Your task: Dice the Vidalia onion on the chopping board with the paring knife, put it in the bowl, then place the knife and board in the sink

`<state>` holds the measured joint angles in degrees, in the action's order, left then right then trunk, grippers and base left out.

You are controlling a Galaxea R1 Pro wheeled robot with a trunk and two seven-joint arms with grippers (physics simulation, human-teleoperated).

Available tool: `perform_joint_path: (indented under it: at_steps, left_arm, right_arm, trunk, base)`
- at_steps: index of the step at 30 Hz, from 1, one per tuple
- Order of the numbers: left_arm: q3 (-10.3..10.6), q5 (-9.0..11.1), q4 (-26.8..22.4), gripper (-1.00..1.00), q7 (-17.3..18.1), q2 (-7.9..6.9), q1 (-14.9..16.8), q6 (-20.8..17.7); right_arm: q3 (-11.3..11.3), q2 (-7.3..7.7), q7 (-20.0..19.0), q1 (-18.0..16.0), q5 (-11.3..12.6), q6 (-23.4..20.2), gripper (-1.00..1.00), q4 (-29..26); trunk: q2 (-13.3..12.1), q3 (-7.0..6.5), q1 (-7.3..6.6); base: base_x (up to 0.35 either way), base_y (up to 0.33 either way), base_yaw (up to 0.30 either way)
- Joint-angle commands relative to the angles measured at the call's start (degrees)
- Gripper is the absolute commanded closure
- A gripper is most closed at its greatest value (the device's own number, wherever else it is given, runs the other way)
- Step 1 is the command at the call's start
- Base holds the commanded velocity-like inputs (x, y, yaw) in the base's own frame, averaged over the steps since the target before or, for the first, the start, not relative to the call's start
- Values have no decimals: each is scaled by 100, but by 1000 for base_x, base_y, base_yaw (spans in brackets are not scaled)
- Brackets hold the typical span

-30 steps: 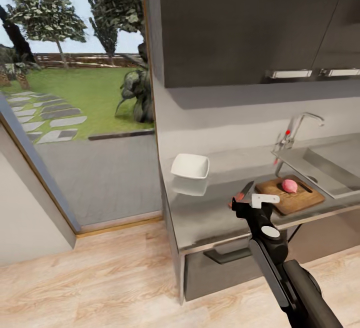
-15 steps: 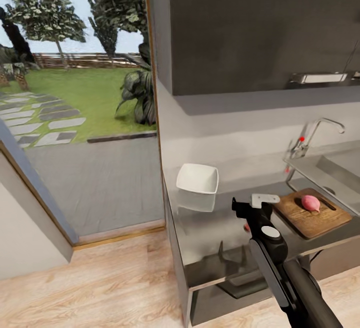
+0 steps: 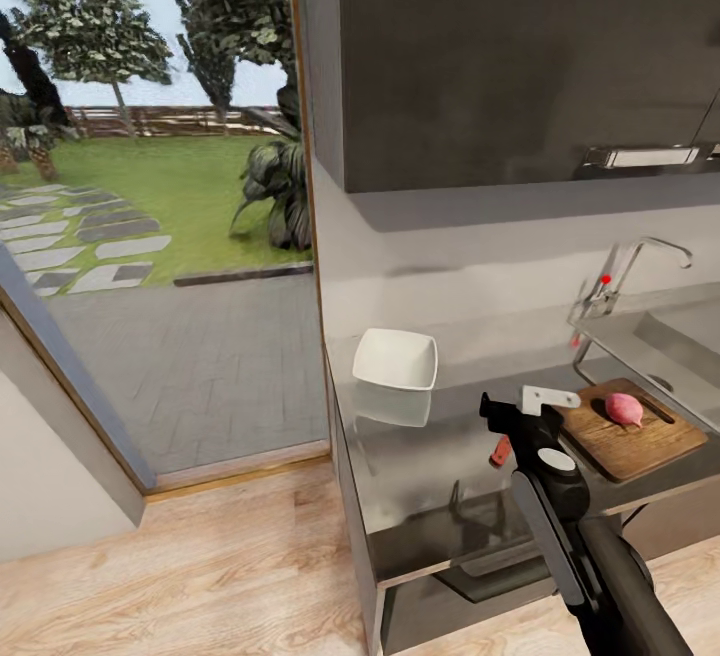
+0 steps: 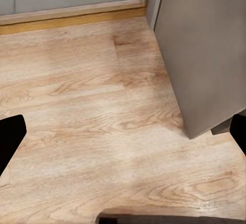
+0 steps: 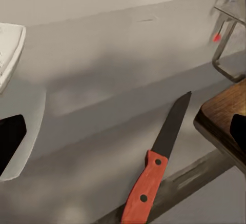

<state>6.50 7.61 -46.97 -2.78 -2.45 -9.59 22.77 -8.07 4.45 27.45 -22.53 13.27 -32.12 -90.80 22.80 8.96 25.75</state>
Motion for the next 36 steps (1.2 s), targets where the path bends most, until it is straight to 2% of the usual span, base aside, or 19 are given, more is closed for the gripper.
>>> perform_joint_path:
  at_steps: [1, 4, 5, 9, 20, 36]
  left_arm:
    - [35, 56, -4, -100, -29, -9, 1, 12]
    - [35, 56, -1, -100, -29, -10, 1, 12]
    - [35, 56, 2, -100, -29, -10, 1, 9]
    - [35, 56, 20, -100, -29, -10, 1, 8]
    - [35, 56, 105, -100, -29, -1, 1, 8]
    - [35, 56, 176, -100, -29, -1, 1, 8]
  right_arm:
    - [-7, -58, 64, -6, 48, -18, -100, 4]
    - [0, -231, 120, -6, 37, -25, -100, 34]
    - [-4, -328, 280, -6, 34, -29, -100, 81]
    - [-15, -390, 440, -6, 35, -28, -100, 227]
    - [-11, -403, 497, -6, 28, -23, -100, 511]
    - [-8, -401, 498, -6, 30, 0, -100, 631]
  trunk:
    - [11, 11, 4]
    - [11, 11, 4]
    - [11, 11, 4]
    - [11, 11, 4]
    - [11, 11, 4]
    - [11, 11, 4]
  base:
    - [0, 0, 0]
    - [0, 0, 0]
    - [0, 0, 0]
    - [0, 0, 0]
    - [0, 0, 0]
    - [0, 0, 0]
